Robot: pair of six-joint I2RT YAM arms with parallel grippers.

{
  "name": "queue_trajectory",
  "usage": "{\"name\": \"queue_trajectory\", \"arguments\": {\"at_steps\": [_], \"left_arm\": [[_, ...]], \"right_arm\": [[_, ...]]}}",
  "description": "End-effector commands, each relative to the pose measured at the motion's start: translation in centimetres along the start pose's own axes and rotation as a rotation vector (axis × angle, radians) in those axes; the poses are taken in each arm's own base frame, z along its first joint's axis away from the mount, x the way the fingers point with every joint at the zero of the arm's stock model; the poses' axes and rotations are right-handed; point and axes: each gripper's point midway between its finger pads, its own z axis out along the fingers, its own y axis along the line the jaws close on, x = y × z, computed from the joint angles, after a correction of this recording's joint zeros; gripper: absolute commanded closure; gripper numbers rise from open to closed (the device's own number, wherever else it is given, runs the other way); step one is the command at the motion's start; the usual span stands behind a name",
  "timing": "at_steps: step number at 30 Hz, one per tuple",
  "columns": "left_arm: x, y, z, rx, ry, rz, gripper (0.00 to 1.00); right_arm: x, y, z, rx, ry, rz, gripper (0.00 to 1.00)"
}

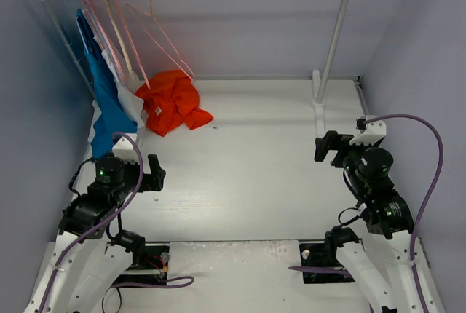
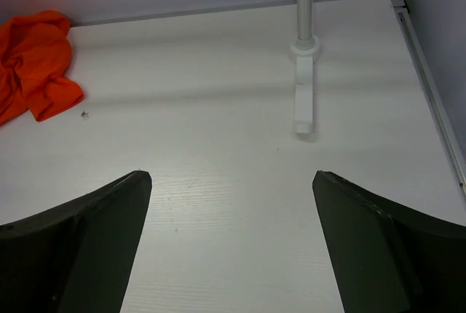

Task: Place the t-shirt on the hanger

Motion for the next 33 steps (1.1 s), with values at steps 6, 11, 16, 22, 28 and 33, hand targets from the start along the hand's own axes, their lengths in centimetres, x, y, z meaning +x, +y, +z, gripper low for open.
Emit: {"name": "queue_trajectory", "arguments": {"at_steps": [6,11,16,22,28,33], "left_arm": [[-1.9,-0.3,0.9,0.01,-0.027,0.053,0.13],[-1.6,-0.5,3.4,-0.007,0.09,0.078,0.14],[-3.4,-0.5,7.7,-0.099,0.119,0.099,0.18],[-4.5,-2.8,13.4,-0.198,0.142,0.211,0.19],[-3.8,-3.5,19.8,-0.251,0.156,0.232,0.19],[-3.6,-3.3,25.4,-0.313,0.156,0.272,0.19]], "right_arm": [[-2.8,0.3,0.7,-0.005,-0.086,-0.034,0.0],[-2.4,1.1,0.8,-0.05,-0.076,-0.032,0.0],[-2.2,1.9,1.0,-0.092,-0.071,-0.015,0.0],[-2.9,2.0,0.8,-0.096,-0.088,-0.024,0.0],[-2.8,2.0,0.1,-0.102,-0.085,-0.019,0.0],[-2.4,2.0,-0.7,-0.107,-0.08,-0.001,0.0]]}}
